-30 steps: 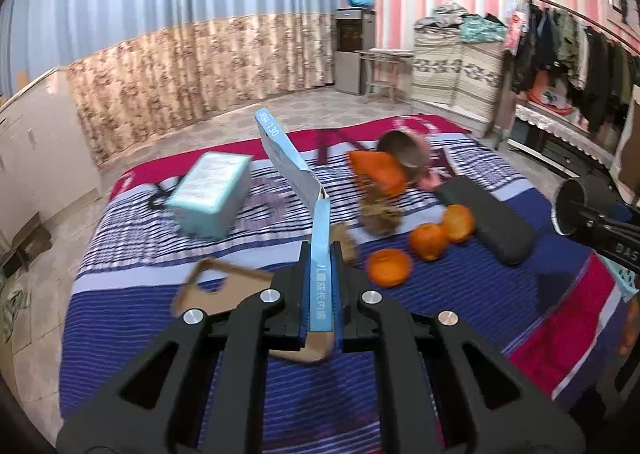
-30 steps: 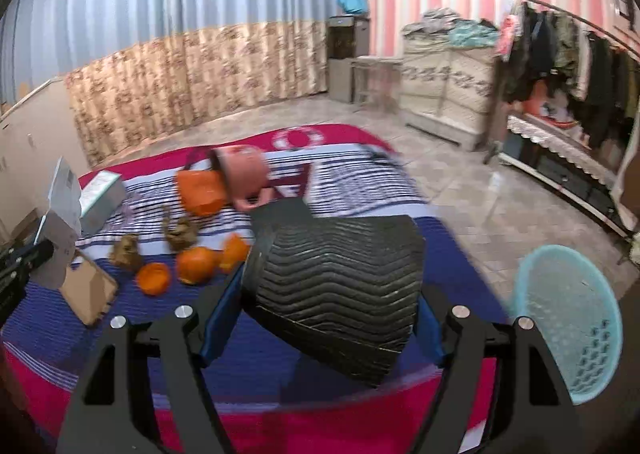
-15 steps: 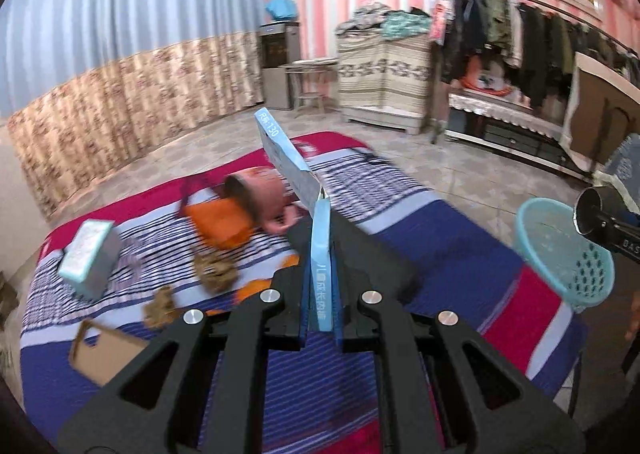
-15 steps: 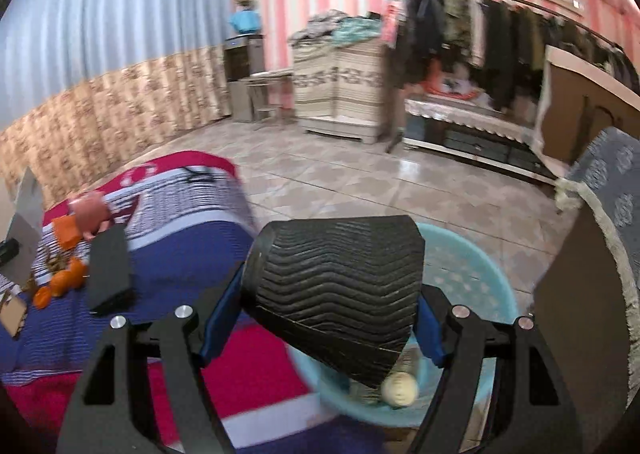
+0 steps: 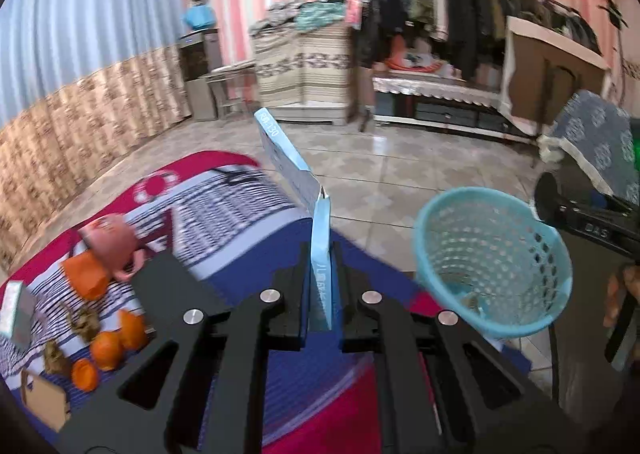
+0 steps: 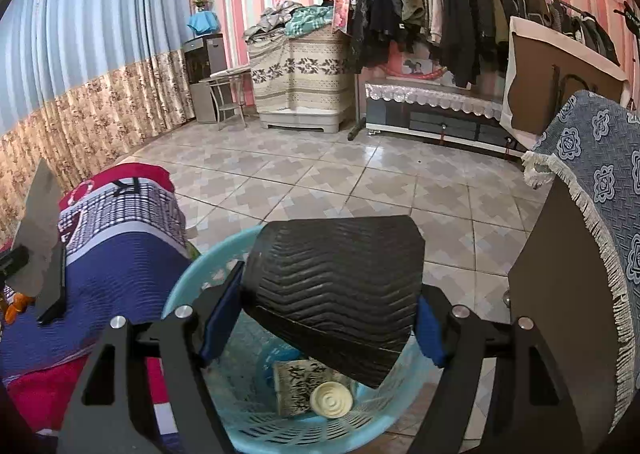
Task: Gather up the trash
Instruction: 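Carry the paper card and black cylinder over the light-blue basket with both tools, then open the left tool to drop the card while the right tool drops the black cylinder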
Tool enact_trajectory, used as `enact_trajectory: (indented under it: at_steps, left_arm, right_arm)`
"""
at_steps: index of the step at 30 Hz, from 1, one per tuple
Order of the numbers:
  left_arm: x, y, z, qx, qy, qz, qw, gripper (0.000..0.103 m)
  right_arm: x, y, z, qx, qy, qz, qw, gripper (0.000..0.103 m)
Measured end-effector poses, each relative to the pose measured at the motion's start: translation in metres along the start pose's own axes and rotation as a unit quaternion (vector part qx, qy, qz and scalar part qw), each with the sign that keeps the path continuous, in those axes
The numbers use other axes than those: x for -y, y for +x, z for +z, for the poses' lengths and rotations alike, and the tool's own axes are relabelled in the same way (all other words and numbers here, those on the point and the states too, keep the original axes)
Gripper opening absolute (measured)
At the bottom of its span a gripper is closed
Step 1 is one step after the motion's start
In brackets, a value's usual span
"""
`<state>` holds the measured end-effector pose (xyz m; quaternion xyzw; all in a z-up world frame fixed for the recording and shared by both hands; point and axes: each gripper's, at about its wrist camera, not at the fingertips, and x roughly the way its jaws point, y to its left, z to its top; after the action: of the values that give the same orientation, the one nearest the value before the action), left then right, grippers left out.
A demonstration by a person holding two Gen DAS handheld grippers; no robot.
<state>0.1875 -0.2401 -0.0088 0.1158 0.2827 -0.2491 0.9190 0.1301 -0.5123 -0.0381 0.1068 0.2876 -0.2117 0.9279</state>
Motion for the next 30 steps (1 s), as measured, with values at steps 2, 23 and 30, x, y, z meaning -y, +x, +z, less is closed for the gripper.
enact_trajectory:
  at_steps: [2, 23, 30]
  left_arm:
    - [0.023, 0.009, 0.003, 0.000, 0.011, -0.018, 0.9998, 0.008]
    - [0.135, 0.073, 0.013, -0.015, 0.073, -0.095, 0.9927, 0.029]
    - [0.099, 0.063, 0.020, 0.005, 0.035, -0.051, 0.9981, 0.069]
  right_arm:
    - [0.008, 0.003, -0.002, -0.003, 0.011, 0.001, 1.000, 0.073]
    - [0.049, 0.009, -0.016, -0.012, 0.077, -0.021, 0.997, 0.073]
    - [0.038, 0.013, -0.015, -0.018, 0.066, -0.020, 0.997, 0.073]
